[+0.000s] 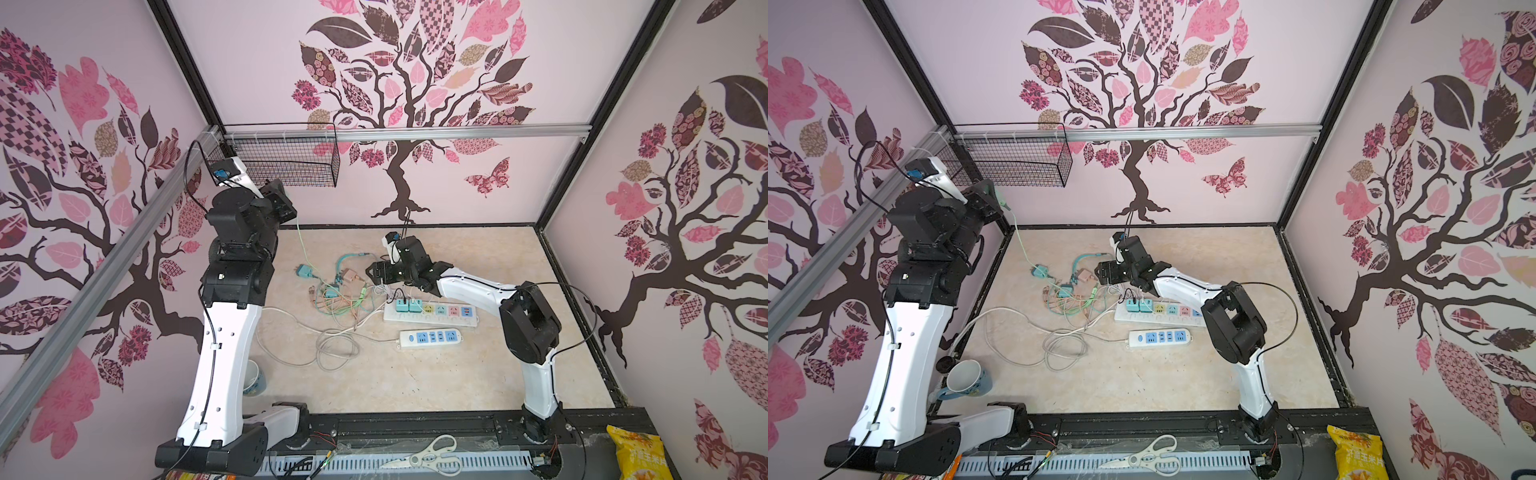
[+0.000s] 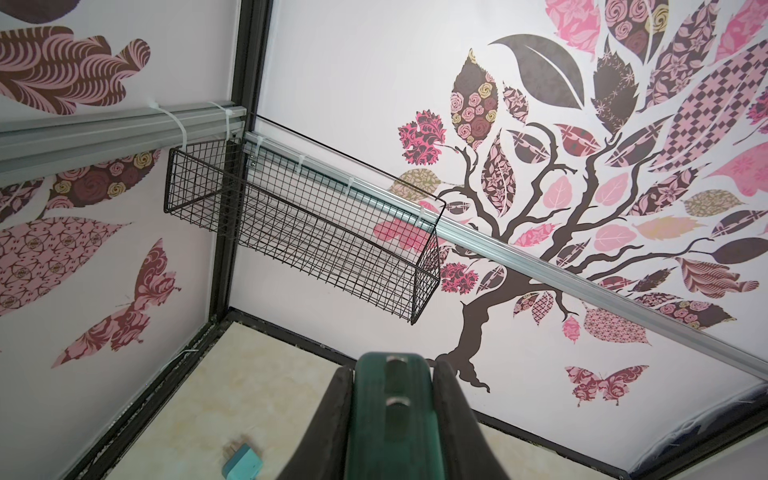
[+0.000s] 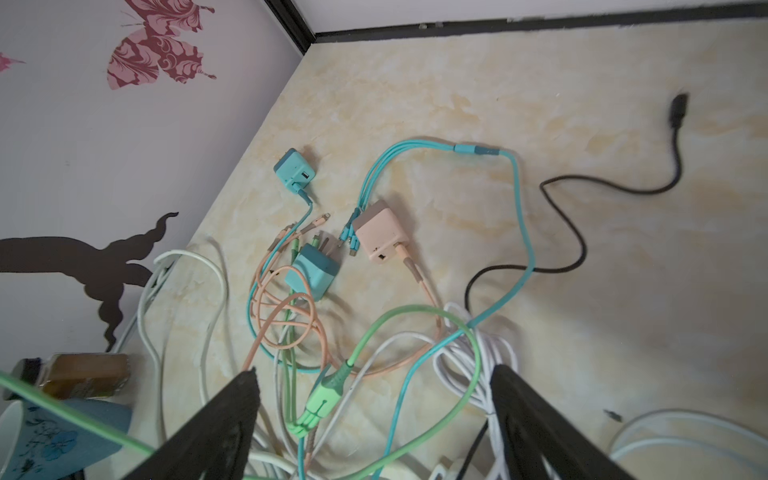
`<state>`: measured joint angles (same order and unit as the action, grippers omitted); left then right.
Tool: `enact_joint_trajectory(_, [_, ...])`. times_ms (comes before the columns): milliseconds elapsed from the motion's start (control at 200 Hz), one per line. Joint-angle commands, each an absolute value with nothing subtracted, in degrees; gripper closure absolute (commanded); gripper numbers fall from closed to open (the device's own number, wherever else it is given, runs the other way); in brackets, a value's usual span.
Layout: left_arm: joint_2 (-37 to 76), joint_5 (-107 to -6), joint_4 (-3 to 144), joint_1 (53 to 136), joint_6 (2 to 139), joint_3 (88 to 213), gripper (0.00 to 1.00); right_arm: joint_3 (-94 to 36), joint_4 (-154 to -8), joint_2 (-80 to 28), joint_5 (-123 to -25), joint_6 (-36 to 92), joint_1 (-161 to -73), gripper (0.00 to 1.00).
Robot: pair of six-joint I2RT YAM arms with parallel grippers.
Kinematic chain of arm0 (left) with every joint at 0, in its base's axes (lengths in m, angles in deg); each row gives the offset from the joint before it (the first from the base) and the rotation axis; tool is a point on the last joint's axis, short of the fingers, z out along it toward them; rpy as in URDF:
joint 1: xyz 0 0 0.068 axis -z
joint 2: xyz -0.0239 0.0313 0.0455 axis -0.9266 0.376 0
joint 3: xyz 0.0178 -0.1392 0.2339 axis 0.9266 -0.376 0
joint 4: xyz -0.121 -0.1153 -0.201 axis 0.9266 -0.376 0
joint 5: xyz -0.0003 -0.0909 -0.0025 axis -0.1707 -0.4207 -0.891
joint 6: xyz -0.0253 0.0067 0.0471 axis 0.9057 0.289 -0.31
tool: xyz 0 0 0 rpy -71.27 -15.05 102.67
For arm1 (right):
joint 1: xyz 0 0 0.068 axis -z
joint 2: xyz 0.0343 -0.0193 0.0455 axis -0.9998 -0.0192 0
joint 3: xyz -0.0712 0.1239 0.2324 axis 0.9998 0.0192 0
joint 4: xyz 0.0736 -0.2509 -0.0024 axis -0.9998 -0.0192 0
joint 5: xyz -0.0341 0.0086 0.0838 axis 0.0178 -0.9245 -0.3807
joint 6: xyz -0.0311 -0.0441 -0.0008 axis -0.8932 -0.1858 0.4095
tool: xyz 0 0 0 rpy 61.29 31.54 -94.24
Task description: Insert the plug
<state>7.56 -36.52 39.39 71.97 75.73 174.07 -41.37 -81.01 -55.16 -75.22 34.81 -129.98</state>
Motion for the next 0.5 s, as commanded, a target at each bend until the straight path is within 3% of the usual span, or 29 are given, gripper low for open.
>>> enact_joint_trajectory(0, [6.6,-37.2,40.8,71.7,75.1,176.4,1.00,-42.8,-78.7,-59.6,-80.9,43.9,-130.5,0.09])
enact_joint_trajectory(290, [5.8,-37.2,40.2,71.7,74.6,175.3,1.00,-45.3,-74.2,-66.6,-83.7,49.8,-131.8,0.19])
enact_joint_trajectory(495, [5.1,-36.6,39.8,71.7,74.1,174.3,1.00,-52.9,-76.0,-72.3,-81.8,48.9,-133.1,0.43])
